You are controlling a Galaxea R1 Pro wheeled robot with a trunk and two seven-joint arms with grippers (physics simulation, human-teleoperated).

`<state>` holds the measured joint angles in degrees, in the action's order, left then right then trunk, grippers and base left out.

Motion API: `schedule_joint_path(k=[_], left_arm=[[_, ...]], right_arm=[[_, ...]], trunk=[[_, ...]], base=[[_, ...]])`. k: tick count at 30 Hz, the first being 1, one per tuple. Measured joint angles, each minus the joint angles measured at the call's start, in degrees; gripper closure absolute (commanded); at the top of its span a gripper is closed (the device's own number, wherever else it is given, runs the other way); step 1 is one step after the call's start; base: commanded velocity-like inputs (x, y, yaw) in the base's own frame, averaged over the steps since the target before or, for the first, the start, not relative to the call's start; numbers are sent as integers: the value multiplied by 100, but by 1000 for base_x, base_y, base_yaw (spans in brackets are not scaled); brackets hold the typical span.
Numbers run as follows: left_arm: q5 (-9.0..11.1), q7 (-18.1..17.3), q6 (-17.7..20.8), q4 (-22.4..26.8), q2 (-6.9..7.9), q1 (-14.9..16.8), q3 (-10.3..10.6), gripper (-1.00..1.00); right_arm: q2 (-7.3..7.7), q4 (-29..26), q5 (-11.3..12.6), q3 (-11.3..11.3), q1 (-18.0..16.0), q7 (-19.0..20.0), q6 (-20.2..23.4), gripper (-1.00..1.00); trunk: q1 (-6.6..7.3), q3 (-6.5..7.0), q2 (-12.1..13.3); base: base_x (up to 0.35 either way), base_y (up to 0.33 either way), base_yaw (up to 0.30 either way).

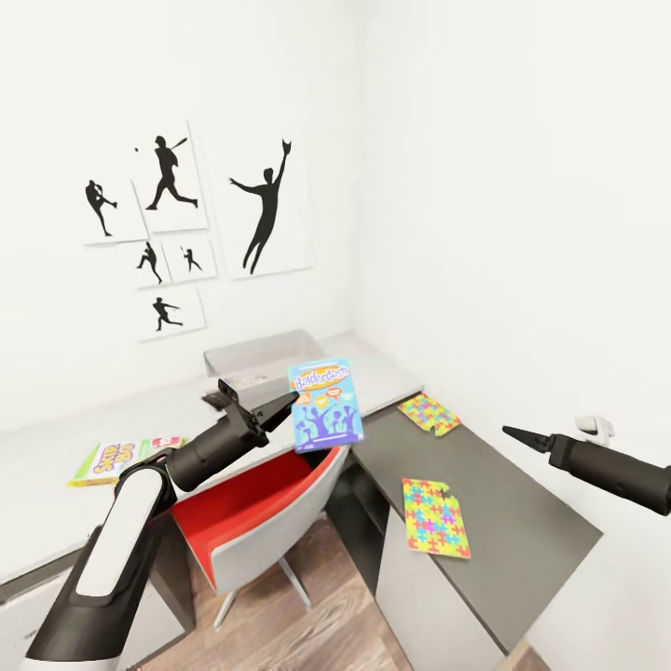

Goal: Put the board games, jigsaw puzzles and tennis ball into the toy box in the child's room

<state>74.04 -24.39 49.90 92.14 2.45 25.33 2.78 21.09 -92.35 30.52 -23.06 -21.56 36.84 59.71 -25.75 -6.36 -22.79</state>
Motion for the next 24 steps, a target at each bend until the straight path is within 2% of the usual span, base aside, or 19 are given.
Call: schedule_joint_path(k=[24], left_arm=[[-6,-17,-26,0,-2,-1,0,100]], right_arm=[[0,0,0,13,0,-7,0,-100]], trunk=[[0,0,0]], base=[[0,0,297]])
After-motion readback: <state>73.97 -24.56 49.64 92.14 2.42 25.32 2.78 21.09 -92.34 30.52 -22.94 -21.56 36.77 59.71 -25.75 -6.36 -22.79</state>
